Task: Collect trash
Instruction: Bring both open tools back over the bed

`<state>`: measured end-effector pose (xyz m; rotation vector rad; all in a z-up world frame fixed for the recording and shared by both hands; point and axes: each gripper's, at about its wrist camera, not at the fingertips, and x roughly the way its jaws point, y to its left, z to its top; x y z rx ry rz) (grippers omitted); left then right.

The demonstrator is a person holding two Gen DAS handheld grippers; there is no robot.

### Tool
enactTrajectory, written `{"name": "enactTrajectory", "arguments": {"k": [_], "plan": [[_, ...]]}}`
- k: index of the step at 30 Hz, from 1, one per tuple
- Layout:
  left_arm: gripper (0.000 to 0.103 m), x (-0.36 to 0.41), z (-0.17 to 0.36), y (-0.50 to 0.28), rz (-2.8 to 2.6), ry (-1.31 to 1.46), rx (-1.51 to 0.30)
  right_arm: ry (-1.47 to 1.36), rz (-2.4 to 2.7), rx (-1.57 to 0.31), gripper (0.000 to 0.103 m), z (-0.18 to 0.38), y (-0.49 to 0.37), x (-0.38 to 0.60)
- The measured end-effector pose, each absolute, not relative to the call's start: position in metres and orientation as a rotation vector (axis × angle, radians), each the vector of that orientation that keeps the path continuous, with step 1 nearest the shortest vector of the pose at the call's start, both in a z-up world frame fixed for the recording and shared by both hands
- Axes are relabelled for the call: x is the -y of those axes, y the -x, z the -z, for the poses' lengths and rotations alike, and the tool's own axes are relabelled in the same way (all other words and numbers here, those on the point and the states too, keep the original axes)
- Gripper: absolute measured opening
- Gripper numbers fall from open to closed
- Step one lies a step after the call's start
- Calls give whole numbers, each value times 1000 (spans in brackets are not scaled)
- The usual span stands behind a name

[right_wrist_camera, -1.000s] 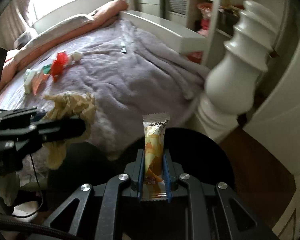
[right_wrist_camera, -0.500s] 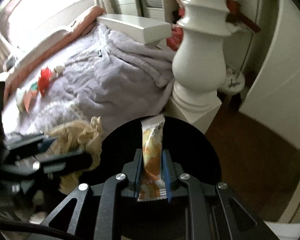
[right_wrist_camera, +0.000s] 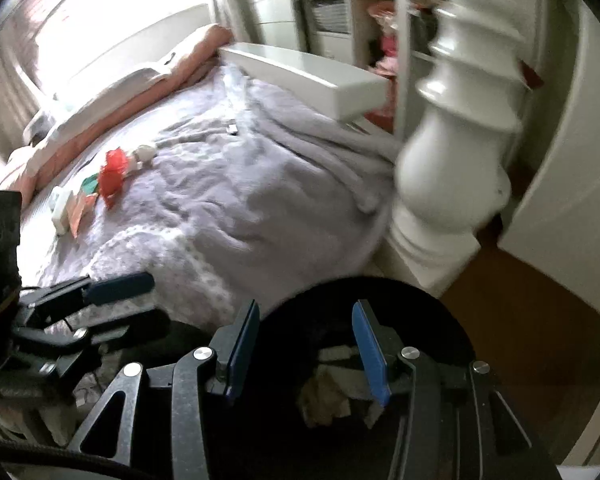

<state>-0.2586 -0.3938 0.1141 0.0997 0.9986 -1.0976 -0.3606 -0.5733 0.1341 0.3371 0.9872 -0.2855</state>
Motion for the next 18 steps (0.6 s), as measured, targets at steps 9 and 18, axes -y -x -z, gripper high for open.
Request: {"name": "enactTrajectory", "arguments": {"k": [9, 18], "plan": [[63, 320, -105, 200, 787, -68, -947, -244, 188, -980, 46, -131, 300, 527], [63, 236, -100, 158, 526, -49, -899, -274, 28, -1010, 47, -119, 236, 478]]}}
